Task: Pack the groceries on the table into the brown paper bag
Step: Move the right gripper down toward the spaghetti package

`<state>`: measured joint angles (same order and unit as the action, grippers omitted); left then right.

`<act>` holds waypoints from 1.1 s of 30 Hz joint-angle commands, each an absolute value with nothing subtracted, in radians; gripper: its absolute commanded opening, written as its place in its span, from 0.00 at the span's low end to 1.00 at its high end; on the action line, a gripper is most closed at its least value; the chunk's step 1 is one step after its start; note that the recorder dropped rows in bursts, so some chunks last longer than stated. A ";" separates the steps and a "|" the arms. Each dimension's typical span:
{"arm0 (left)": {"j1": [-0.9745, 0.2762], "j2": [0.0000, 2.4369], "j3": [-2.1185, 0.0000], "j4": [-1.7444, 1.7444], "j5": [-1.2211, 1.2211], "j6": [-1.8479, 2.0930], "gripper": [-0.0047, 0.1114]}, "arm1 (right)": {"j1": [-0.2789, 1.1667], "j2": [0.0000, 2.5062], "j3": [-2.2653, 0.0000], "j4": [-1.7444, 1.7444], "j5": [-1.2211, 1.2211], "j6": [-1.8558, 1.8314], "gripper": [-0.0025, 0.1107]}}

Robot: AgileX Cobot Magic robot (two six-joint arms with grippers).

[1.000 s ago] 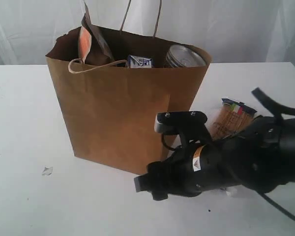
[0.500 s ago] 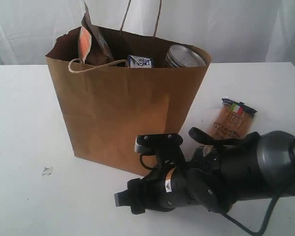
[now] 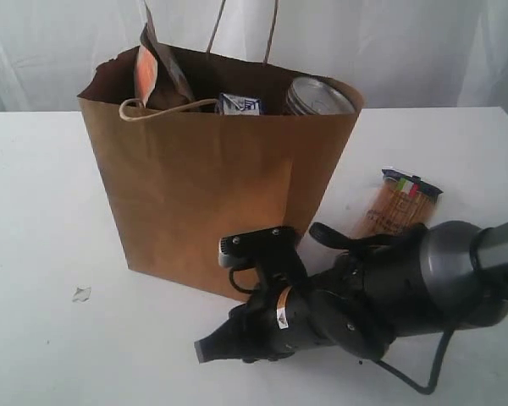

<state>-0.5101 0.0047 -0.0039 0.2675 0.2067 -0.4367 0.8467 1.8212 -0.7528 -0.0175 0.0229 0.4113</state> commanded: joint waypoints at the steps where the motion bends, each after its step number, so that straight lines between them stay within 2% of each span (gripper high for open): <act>1: -0.513 0.000 0.000 0.270 0.211 -0.446 0.05 | 0.848 1.868 -0.736 -0.062 0.234 0.355 0.31; 4: -0.513 0.000 0.000 0.270 0.211 -0.446 0.05 | 0.848 1.868 -0.737 -0.062 0.286 0.336 0.36; 8: -0.513 0.000 0.000 0.270 0.211 -0.446 0.05 | 0.880 1.858 -0.787 -0.103 0.424 0.234 0.56; 15: -0.513 0.000 0.000 0.270 0.211 -0.446 0.05 | 0.899 1.851 -0.950 -0.304 0.560 0.153 0.57; 25: -0.513 0.000 0.000 0.270 0.211 -0.446 0.05 | 0.899 1.851 -1.006 -0.309 0.394 0.048 0.57; 33: -0.513 0.000 0.000 0.270 0.211 -0.446 0.05 | 0.899 1.859 -1.017 -0.305 0.365 0.048 0.57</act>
